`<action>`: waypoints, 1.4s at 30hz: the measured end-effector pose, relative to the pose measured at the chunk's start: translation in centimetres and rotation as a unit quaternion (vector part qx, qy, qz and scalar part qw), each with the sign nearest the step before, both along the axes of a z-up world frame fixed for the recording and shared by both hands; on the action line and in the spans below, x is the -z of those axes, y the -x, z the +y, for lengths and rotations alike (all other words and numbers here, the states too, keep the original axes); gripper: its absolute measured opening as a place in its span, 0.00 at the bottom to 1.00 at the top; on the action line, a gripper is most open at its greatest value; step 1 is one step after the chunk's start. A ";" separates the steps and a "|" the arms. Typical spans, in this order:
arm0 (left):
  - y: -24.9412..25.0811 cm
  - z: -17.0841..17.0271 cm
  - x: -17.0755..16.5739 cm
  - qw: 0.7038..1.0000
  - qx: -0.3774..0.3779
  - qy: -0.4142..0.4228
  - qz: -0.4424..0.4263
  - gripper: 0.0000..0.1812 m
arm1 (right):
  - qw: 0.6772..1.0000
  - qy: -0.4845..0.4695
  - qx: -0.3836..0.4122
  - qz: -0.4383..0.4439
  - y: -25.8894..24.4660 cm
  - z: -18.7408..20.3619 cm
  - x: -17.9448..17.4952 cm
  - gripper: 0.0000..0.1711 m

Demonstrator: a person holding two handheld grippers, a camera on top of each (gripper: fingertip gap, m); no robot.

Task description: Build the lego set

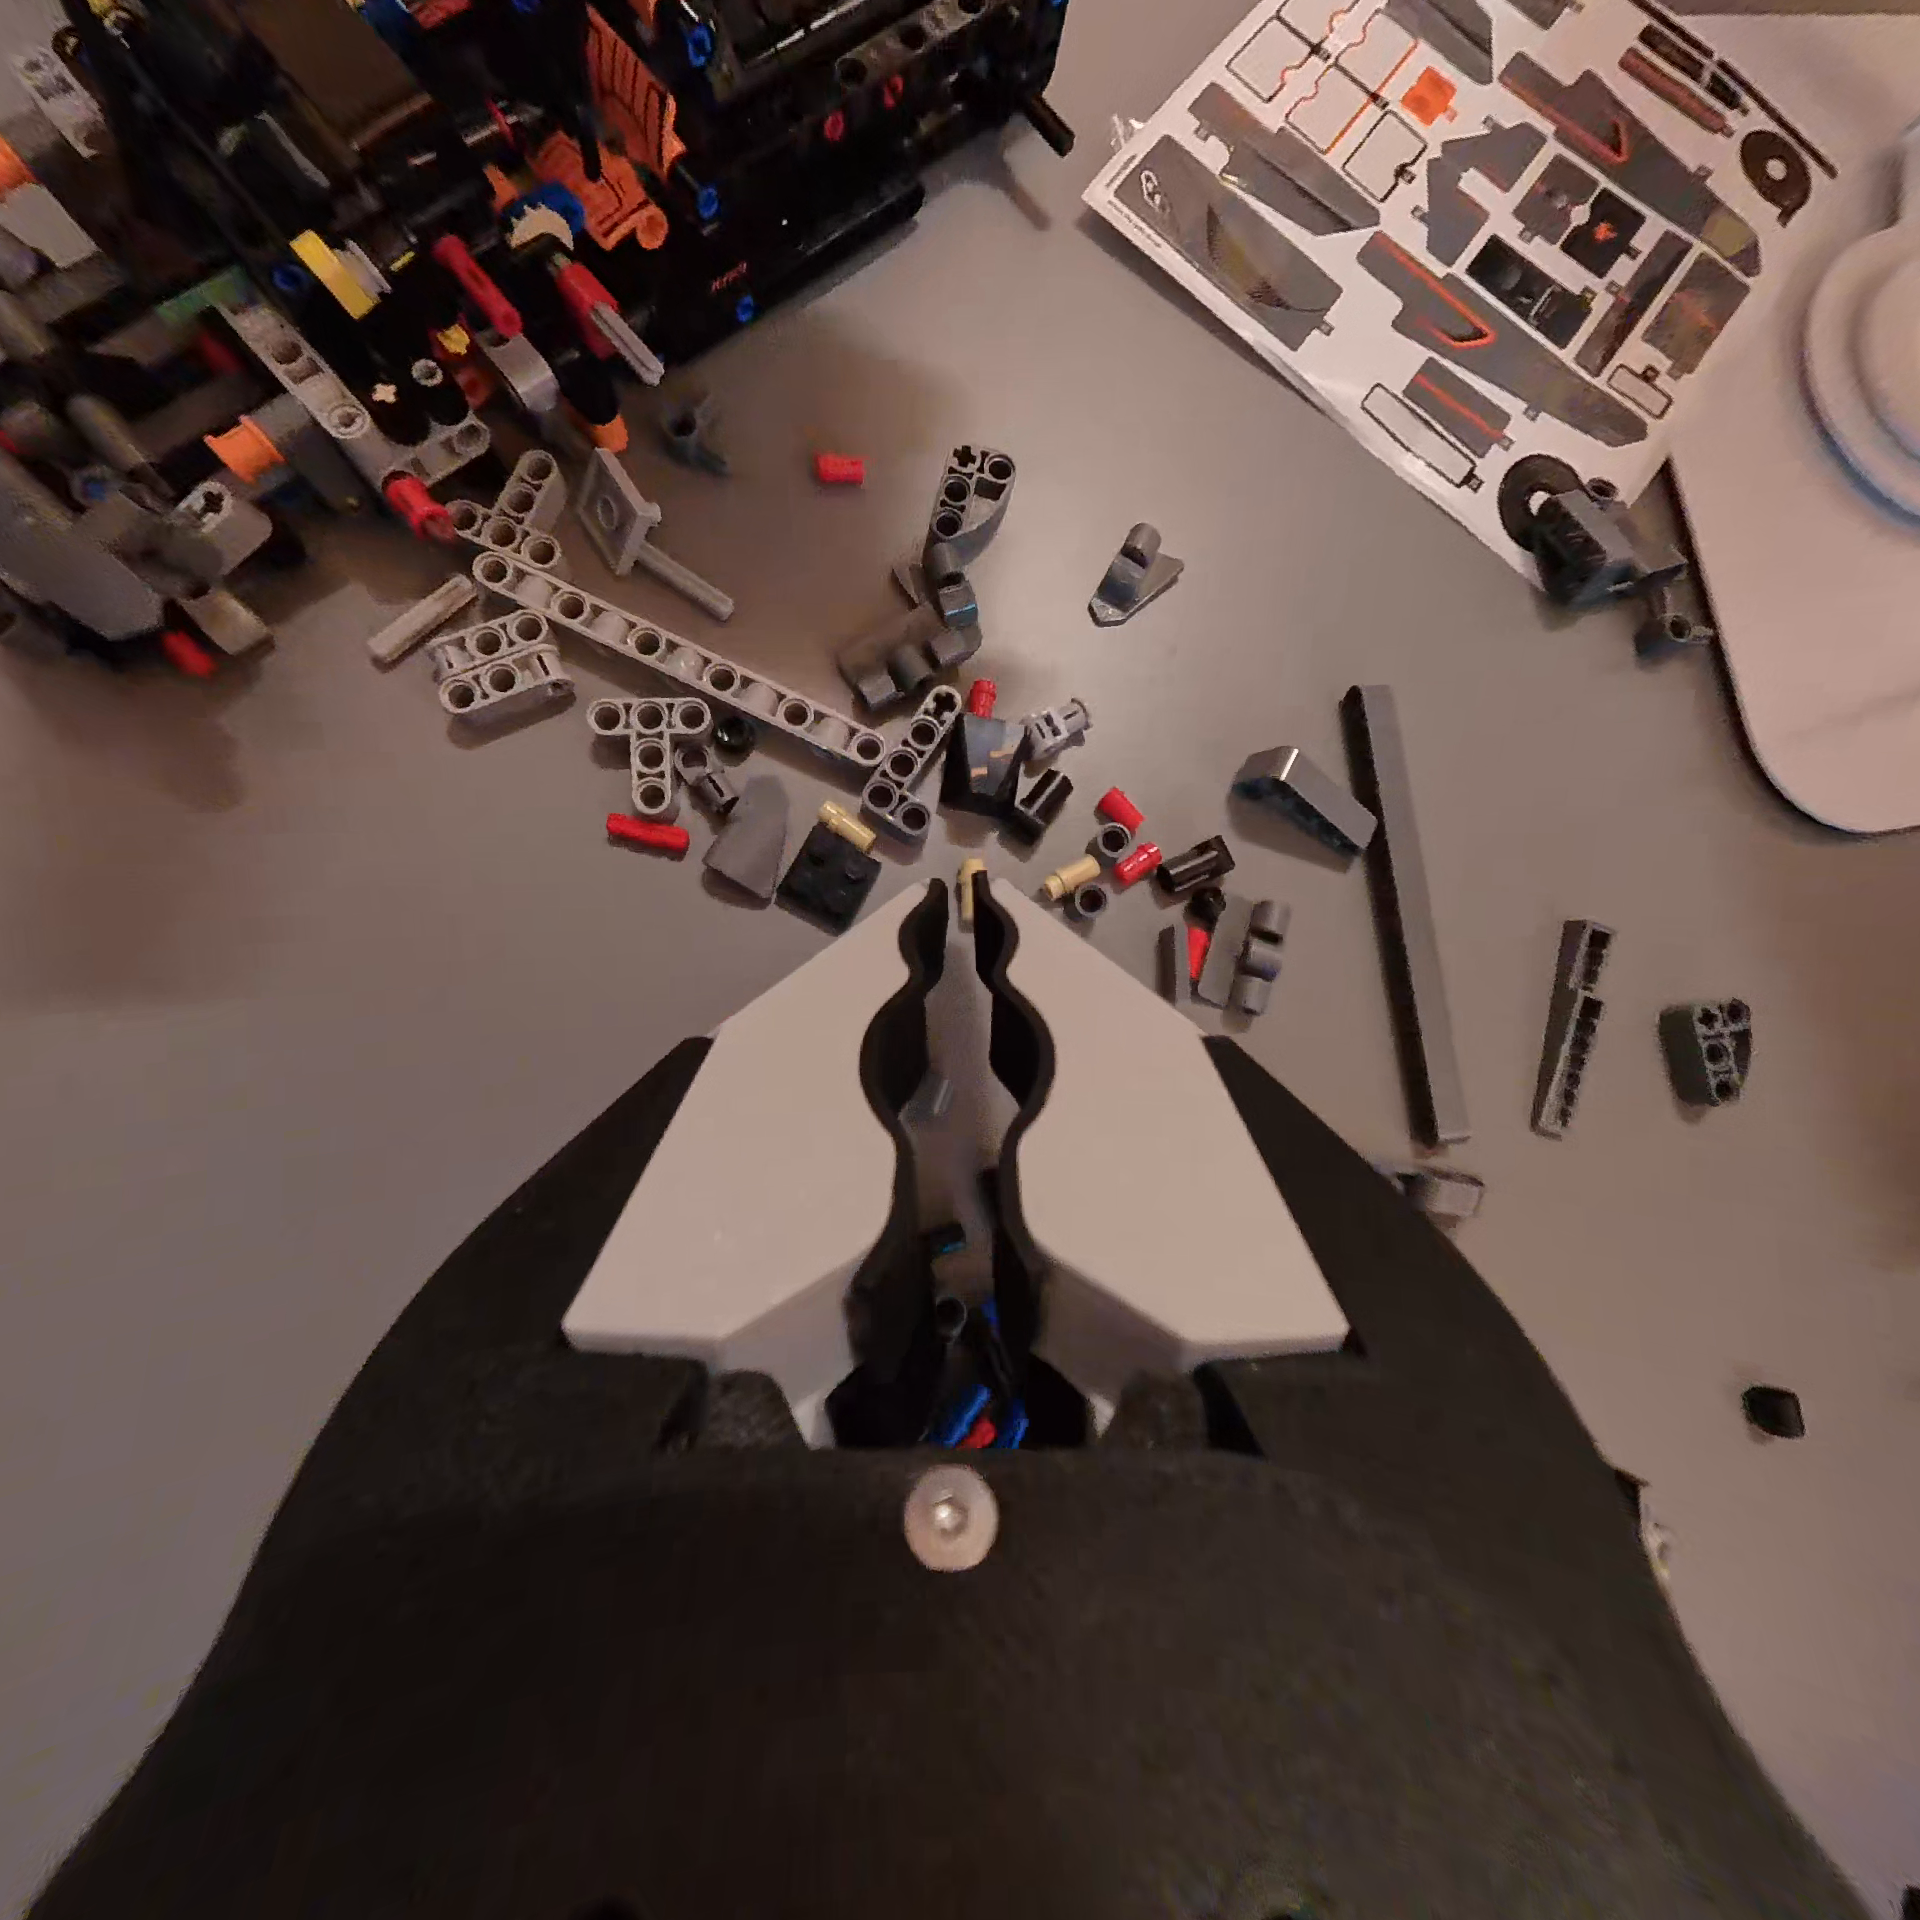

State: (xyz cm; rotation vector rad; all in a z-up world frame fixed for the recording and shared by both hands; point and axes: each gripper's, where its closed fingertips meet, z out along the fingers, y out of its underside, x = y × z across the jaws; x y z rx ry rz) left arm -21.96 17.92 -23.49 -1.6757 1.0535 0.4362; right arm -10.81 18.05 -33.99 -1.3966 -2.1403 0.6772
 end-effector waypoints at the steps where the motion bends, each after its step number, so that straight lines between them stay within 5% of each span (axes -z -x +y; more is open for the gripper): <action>1: 0.0 0.0 0.1 1.000 0.001 0.002 0.000 0.03 | 1.000 -0.010 -0.004 -0.003 0.2 0.0 0.2 0.01; 9: -0.4 -0.1 1.0 1.000 0.006 0.011 0.004 0.03 | 0.998 -0.035 -0.030 -0.041 0.6 -0.1 1.3 0.02; 16: -0.7 -0.2 1.1 1.000 0.011 0.018 0.003 0.03 | 0.986 -0.069 -0.127 -0.088 -3.6 -0.9 1.0 0.08; 19: -0.8 -0.2 1.0 1.000 0.011 0.017 0.003 0.03 | 0.992 -0.054 -0.077 -0.081 -4.8 -0.6 -0.2 0.13; 22: -0.9 -0.2 1.0 1.000 0.011 0.019 -0.004 0.03 | 0.998 0.007 0.020 -0.066 -5.2 -1.5 -1.1 0.04; 27: -1.0 -0.1 1.1 0.999 0.012 0.025 -0.016 0.03 | 0.991 0.064 0.106 -0.050 -4.9 -2.5 0.0 0.05; 42: -1.1 -0.4 0.9 0.999 0.014 0.024 -0.020 0.03 | 0.989 0.051 0.130 -0.058 -2.8 -0.9 1.4 0.09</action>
